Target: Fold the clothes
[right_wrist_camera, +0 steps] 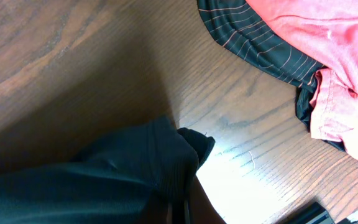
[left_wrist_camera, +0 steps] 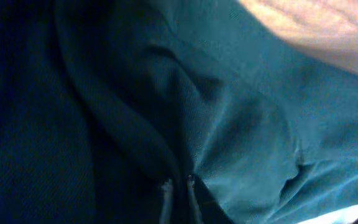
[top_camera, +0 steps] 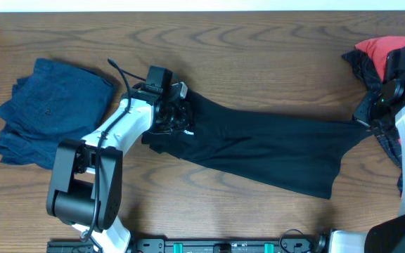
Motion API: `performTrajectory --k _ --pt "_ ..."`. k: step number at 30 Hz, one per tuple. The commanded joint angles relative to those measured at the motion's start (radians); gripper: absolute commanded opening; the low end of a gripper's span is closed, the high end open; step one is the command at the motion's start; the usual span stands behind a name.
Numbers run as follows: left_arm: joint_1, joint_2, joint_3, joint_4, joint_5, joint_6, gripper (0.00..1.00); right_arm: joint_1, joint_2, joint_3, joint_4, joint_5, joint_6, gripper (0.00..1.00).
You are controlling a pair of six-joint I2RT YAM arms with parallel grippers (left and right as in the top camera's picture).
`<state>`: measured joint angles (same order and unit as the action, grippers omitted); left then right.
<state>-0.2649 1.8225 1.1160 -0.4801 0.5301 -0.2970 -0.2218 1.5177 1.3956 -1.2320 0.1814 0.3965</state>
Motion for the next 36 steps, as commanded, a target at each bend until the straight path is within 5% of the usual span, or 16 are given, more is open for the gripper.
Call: performTrajectory --k 1,23,36 --pt "0.001 -0.007 0.0 0.027 0.01 -0.03 0.06 -0.013 0.001 -0.003 0.002 0.029 -0.009 0.01" --pt "0.049 -0.365 0.025 0.072 0.039 -0.034 0.06 -0.014 0.0 -0.003 0.005 0.022 -0.009 0.01" --pt "0.143 -0.866 0.053 0.1 0.038 -0.006 0.05 -0.014 -0.261 0.029 0.033 -0.059 -0.055 0.01"
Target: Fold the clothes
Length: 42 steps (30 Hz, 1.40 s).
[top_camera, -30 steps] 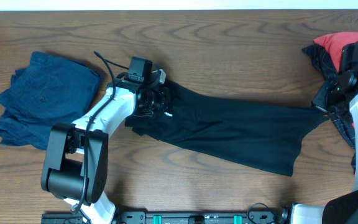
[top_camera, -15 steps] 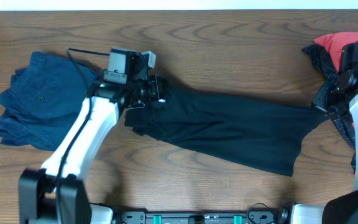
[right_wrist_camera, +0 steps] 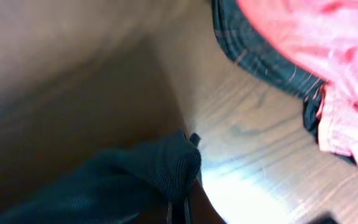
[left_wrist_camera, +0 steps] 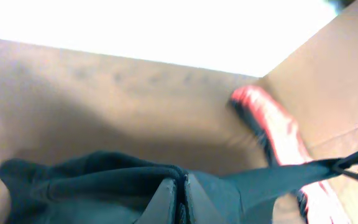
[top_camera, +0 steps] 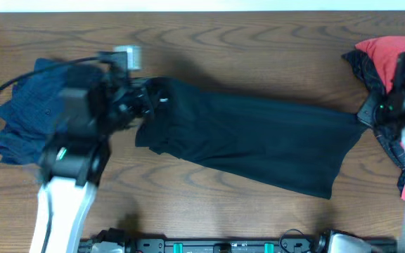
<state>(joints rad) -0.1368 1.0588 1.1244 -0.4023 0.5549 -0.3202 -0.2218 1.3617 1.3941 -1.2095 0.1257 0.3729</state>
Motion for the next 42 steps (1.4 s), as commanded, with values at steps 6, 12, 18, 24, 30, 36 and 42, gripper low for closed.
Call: performTrajectory --k 6,12,18,24,30,36,42 --pt "0.021 -0.285 0.045 0.048 -0.084 0.02 0.06 -0.013 -0.308 0.053 0.108 -0.004 -0.056 0.01" --pt "0.021 -0.263 0.045 -0.008 -0.104 0.055 0.06 -0.013 -0.396 0.053 0.206 -0.057 -0.112 0.01" --pt "0.021 -0.055 0.045 -0.072 -0.103 0.057 0.06 -0.013 -0.273 0.053 0.205 -0.089 -0.135 0.01" --pt "0.021 0.229 0.045 -0.008 -0.103 0.081 0.06 -0.013 -0.007 0.053 0.253 -0.135 -0.166 0.01" --pt "0.021 0.561 0.052 0.34 -0.103 0.102 0.06 0.014 0.32 0.053 0.512 -0.228 -0.195 0.01" --pt "0.052 0.853 0.399 0.405 -0.103 0.101 0.06 0.045 0.464 0.064 1.016 -0.238 -0.073 0.01" --pt "0.106 0.962 0.927 0.307 -0.123 0.098 0.06 0.045 0.444 0.287 1.149 -0.211 -0.003 0.01"
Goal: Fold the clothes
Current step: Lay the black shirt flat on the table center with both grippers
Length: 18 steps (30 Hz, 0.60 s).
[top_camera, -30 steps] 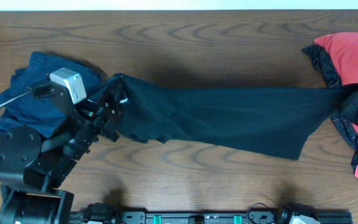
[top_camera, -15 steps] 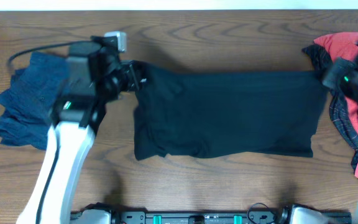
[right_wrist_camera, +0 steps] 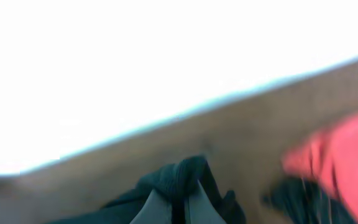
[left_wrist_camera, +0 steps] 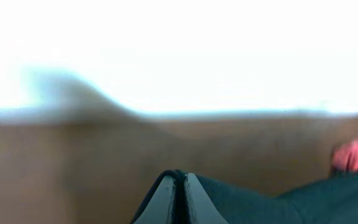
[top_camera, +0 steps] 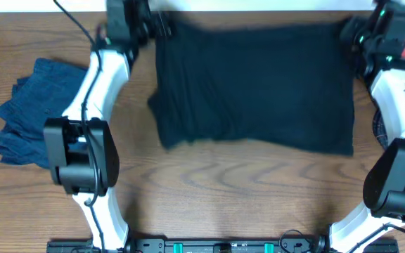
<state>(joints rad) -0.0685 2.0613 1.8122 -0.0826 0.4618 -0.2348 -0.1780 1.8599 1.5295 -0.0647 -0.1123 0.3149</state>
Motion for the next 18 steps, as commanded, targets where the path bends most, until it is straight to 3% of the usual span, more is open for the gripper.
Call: performTrajectory --k 1,5,10,18 --pt "0.043 -0.04 0.29 -0.031 -0.046 0.013 0.06 0.001 -0.054 0.194 -0.022 0.035 0.053 0.01" --pt "0.071 -0.059 0.486 -0.166 -0.055 0.017 0.06 0.0 -0.054 0.386 -0.202 0.082 0.005 0.01" --pt "0.079 -0.118 0.531 -0.409 -0.055 0.039 0.06 0.001 -0.063 0.496 -0.428 0.199 -0.048 0.01" --pt "0.078 -0.137 0.517 -1.072 -0.055 0.112 0.06 0.0 -0.071 0.463 -0.969 0.297 -0.129 0.01"
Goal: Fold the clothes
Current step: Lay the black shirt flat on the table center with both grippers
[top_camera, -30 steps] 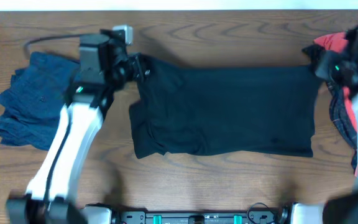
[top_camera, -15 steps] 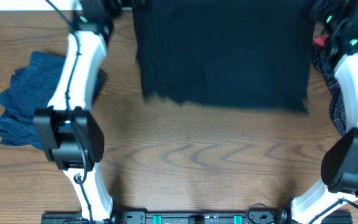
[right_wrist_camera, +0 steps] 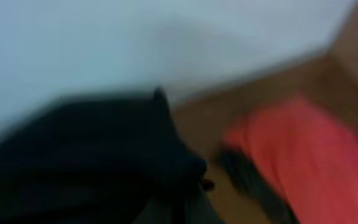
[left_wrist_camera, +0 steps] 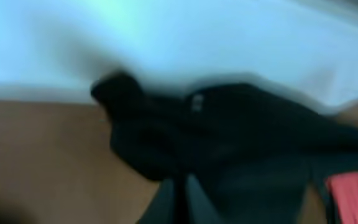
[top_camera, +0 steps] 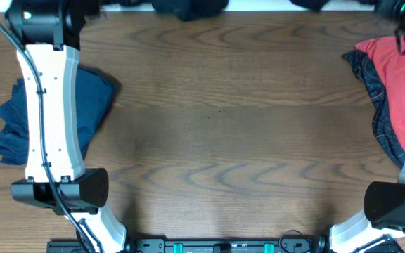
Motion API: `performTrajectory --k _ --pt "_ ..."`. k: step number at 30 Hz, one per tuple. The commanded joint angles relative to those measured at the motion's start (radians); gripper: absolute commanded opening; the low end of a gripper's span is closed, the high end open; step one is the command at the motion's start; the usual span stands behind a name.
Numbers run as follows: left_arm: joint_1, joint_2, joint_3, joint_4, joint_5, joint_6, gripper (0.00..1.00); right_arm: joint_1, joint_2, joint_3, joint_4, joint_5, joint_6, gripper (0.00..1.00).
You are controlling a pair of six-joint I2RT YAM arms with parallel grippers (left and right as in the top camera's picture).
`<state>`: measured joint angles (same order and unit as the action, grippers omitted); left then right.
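Observation:
The black garment (top_camera: 188,7) shows in the overhead view only as dark slivers at the top edge, past the table's far side. In the blurred left wrist view my left gripper (left_wrist_camera: 180,198) is shut on a bunched corner of the black garment (left_wrist_camera: 229,130). In the right wrist view, also blurred, my right gripper (right_wrist_camera: 190,208) is shut on another corner of the black garment (right_wrist_camera: 86,155). Both arms reach to the top corners of the overhead view, the left arm (top_camera: 44,63) and the right arm.
A folded blue garment (top_camera: 9,119) lies at the table's left side, partly under the left arm. A red cloth (top_camera: 392,70) on a dark striped cloth (top_camera: 371,91) lies at the right edge; the red cloth (right_wrist_camera: 303,155) also shows in the right wrist view. The brown wooden table (top_camera: 216,140) spans the middle.
The black garment hung spread over the far half of the table between both grippers. Now it is almost wholly out of the overhead view, and both grippers are farther out at the top corners.
The garment first lay stretched slantwise across the table, a shut gripper at each end. Its left end was then raised near the blue garment. Then it was spread wide along the far edge. Now only its slivers show past that edge, both grippers holding it.

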<state>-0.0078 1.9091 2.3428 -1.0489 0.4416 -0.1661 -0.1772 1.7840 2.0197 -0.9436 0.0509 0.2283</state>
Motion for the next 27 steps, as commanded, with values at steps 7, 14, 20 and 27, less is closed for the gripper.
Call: performTrajectory --k 7,14,20,27 --pt "0.001 0.029 -0.213 -0.469 -0.035 0.141 0.06 -0.033 0.005 -0.274 -0.35 0.231 -0.01 0.01" --pt "-0.05 0.024 -0.586 -0.483 -0.031 0.167 0.06 -0.102 0.005 -0.571 -0.352 0.233 0.08 0.01" --pt "-0.116 -0.003 -0.981 -0.345 -0.032 0.163 0.06 -0.154 0.005 -0.74 -0.326 0.233 0.164 0.01" --pt "-0.124 -0.149 -1.365 -0.116 -0.032 0.099 0.06 -0.157 0.005 -0.864 -0.276 0.232 0.207 0.01"
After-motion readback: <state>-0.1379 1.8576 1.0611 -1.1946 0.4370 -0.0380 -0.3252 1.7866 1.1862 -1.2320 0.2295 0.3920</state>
